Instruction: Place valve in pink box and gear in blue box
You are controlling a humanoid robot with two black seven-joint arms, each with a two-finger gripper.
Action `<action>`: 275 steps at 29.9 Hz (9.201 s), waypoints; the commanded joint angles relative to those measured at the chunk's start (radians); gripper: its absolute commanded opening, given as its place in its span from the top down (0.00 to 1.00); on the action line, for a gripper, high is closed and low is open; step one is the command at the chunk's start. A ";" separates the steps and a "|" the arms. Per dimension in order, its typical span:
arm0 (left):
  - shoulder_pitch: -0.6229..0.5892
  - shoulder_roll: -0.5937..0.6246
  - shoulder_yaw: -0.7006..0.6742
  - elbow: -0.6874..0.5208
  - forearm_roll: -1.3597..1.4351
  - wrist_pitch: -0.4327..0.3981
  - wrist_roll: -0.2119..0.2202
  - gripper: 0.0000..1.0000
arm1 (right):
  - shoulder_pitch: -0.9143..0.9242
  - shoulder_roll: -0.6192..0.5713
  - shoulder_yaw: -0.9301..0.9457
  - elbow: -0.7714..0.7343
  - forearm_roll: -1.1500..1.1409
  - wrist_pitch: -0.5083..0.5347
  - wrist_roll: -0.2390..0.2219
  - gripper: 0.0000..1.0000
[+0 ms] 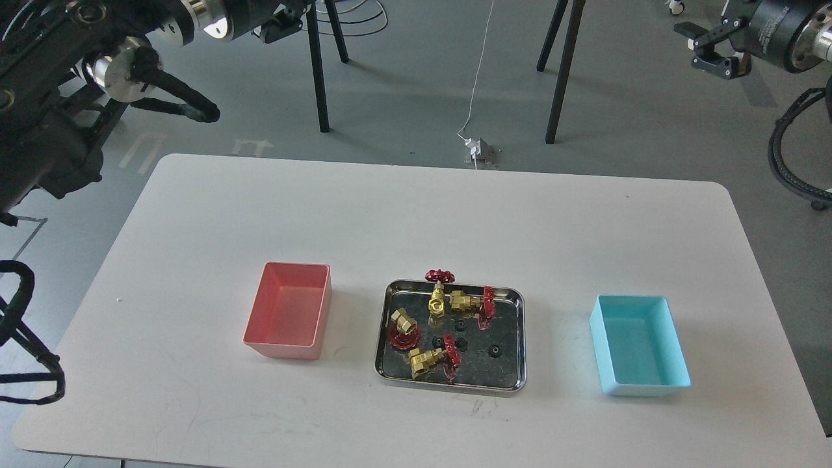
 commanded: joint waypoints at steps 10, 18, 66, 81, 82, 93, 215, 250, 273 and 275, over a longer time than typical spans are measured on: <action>0.038 -0.006 -0.074 0.079 -0.082 -0.041 -0.190 0.00 | -0.006 0.001 0.005 0.009 -0.019 0.007 0.012 0.01; 0.136 -0.012 -0.022 0.003 0.284 0.038 -0.553 0.00 | 0.005 0.019 0.005 0.006 -0.053 0.006 0.165 0.02; 0.788 -0.231 0.279 -0.092 1.616 0.548 -0.258 0.00 | 0.083 0.015 -0.015 0.000 -0.201 0.010 0.181 0.01; 0.818 -0.279 0.279 -0.031 1.616 0.543 -0.267 0.16 | 0.084 0.016 -0.015 -0.005 -0.201 0.010 0.181 0.01; 0.818 -0.277 0.279 -0.029 1.616 0.542 -0.267 0.21 | 0.084 0.016 -0.015 -0.005 -0.201 0.010 0.181 0.01; 0.836 -0.279 0.276 -0.031 1.616 0.531 -0.274 0.67 | 0.084 0.018 -0.015 -0.017 -0.201 0.007 0.181 0.01; -0.083 0.062 -0.072 0.229 0.256 0.269 -0.211 0.01 | 0.201 0.842 -1.322 -0.084 -1.177 0.142 0.420 0.45; -0.081 0.043 -0.071 0.229 0.258 0.269 -0.209 0.01 | 0.399 0.164 -1.244 0.311 -1.131 0.190 0.412 0.92; -0.084 0.042 -0.071 0.229 0.258 0.269 -0.206 0.01 | 0.264 -0.030 -1.145 0.287 -1.022 0.190 0.400 0.05; -0.083 0.031 -0.071 0.229 0.258 0.269 -0.206 0.01 | 0.270 -0.068 -1.047 0.291 -0.973 0.196 0.392 0.03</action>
